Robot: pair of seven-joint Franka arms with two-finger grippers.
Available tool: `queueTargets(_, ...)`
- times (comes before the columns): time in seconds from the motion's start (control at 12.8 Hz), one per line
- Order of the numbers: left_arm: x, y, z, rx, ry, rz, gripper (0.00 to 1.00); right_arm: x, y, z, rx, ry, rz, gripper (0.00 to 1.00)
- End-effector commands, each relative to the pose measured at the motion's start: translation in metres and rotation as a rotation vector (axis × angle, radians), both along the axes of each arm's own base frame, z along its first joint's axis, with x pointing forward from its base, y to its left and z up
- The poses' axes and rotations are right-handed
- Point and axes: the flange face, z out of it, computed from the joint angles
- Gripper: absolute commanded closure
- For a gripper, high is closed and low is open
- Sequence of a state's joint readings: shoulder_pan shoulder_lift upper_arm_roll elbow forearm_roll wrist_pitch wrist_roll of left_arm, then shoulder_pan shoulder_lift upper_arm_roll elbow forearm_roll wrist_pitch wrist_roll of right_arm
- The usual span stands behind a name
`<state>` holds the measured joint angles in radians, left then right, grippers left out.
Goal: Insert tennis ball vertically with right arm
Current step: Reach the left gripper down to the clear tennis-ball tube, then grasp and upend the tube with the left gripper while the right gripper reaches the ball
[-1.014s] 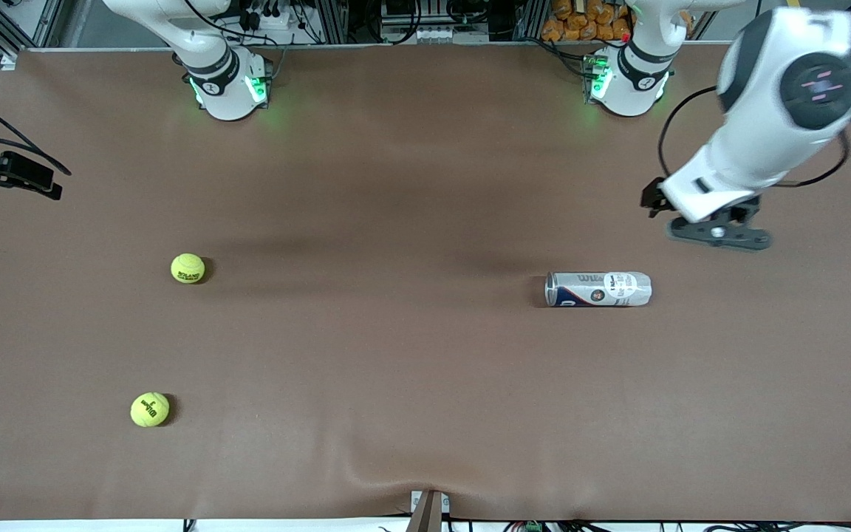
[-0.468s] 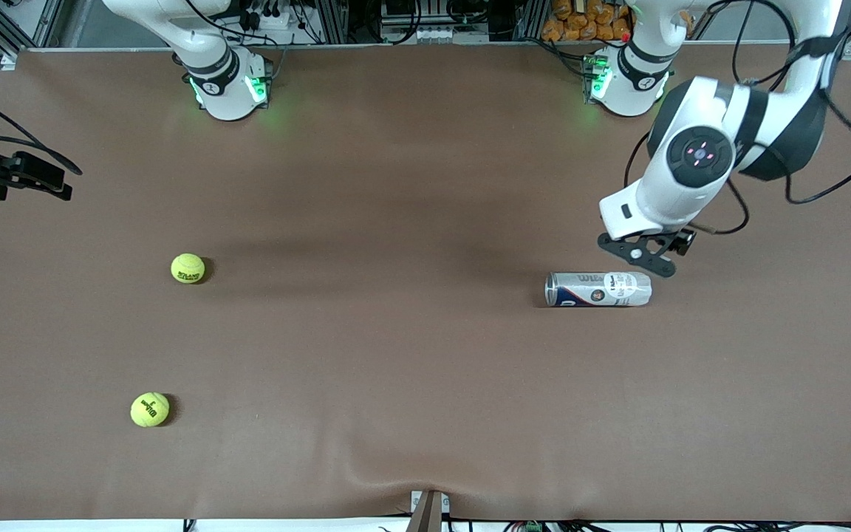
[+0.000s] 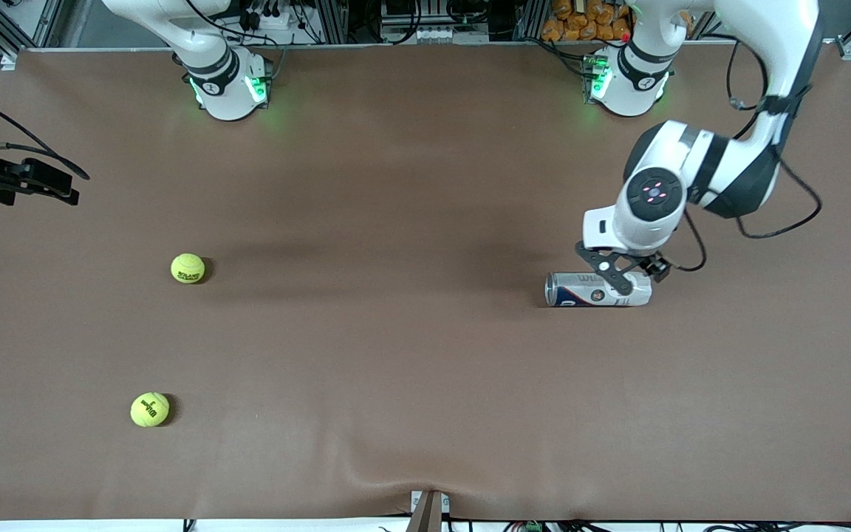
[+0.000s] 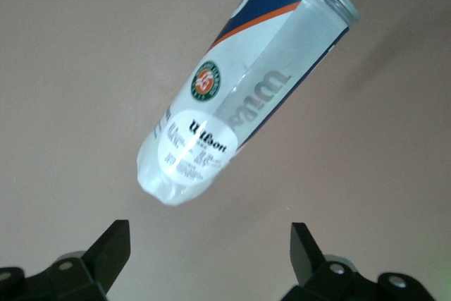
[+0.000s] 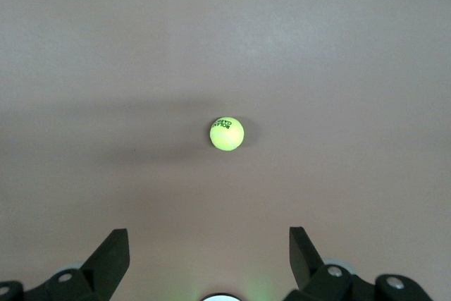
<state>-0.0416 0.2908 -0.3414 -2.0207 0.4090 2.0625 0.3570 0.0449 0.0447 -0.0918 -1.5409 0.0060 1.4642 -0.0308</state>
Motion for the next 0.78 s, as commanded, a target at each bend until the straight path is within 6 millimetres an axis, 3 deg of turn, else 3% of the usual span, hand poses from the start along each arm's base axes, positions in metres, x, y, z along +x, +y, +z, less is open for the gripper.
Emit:
queueTargets(0.0, 0.004, -0.007, -0.021, 0.006, 0.015, -0.139, 0.0, 0.001, -0.014, -0.014, -0.012, -0.005, -0.013, 0.0)
queueTargets(0.39, 0.006, -0.012, -0.05, 0.057, 0.046, -0.302, 0.0, -0.001, -0.014, -0.043, 0.0, -0.002, -0.017, 0.0)
queueTargets(0.7, 0.008, -0.022, -0.068, 0.086, 0.032, -0.392, 0.0, 0.001, -0.012, -0.08, -0.001, -0.014, -0.015, 0.0)
